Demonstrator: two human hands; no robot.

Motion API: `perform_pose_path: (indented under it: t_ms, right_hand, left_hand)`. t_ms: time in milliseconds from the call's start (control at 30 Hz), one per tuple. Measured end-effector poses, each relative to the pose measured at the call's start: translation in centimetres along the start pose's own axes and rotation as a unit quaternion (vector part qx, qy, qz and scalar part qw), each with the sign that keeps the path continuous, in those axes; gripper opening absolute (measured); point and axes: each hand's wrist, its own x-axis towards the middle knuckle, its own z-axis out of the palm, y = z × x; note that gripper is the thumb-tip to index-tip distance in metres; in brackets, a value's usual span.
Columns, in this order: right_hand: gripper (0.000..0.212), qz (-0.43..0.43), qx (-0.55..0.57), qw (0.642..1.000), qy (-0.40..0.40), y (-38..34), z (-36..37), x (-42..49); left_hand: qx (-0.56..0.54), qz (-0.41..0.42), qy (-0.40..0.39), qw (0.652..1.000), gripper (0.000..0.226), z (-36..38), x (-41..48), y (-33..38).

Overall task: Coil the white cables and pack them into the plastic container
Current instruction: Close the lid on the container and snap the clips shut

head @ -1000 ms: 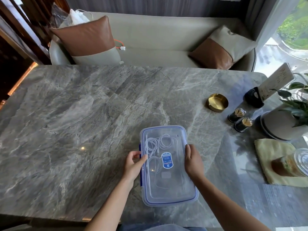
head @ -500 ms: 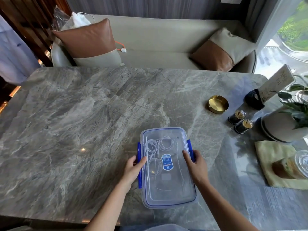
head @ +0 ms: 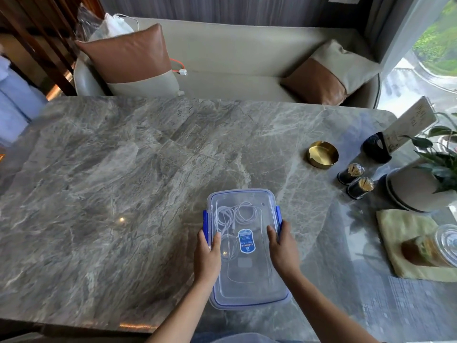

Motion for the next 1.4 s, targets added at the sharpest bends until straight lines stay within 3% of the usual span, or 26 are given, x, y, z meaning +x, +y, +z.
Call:
perform_pose_path:
  t_ms: [200,367,533,600,867,1100,1400]
  right_hand:
    - [0.013,0.007,0.029,0.999,0.016,-0.2,0.2,-0.1]
    - [0.008,0.010,0.076,0.997,-0.004,0.0,-0.3,0.1]
    - [0.053,-0.001,0.133,0.990,-0.039,0.7,-1.1,0.2]
    - [0.060,-0.035,0.113,0.992,-0.033,0.9,-1.4,0.3]
    - [0.040,-0.060,0.076,0.995,-0.012,0.9,-0.7,0.6]
    - [0.031,-0.068,0.094,0.993,0.000,0.7,-0.9,0.8]
    - [0.042,-0.042,0.087,0.995,-0.033,0.7,-0.9,0.9]
  left_hand:
    - [0.050,0.042,0.049,0.997,0.030,0.2,-0.2,0.4]
    - [0.017,0.033,0.017,0.999,0.038,-0.3,0.2,0.0]
    - [-0.035,0.072,-0.040,0.996,0.063,-1.0,0.3,0.4]
    - [-0.016,0.109,-0.061,0.992,0.068,-1.5,0.5,0.4]
    - [0.044,0.148,-0.026,0.988,0.055,-1.6,0.4,1.1]
    - [-0.026,0.108,-0.072,0.991,0.058,-0.2,0.3,1.8]
    - [-0.061,0.060,-0.057,0.995,0.051,-0.2,0.4,1.4]
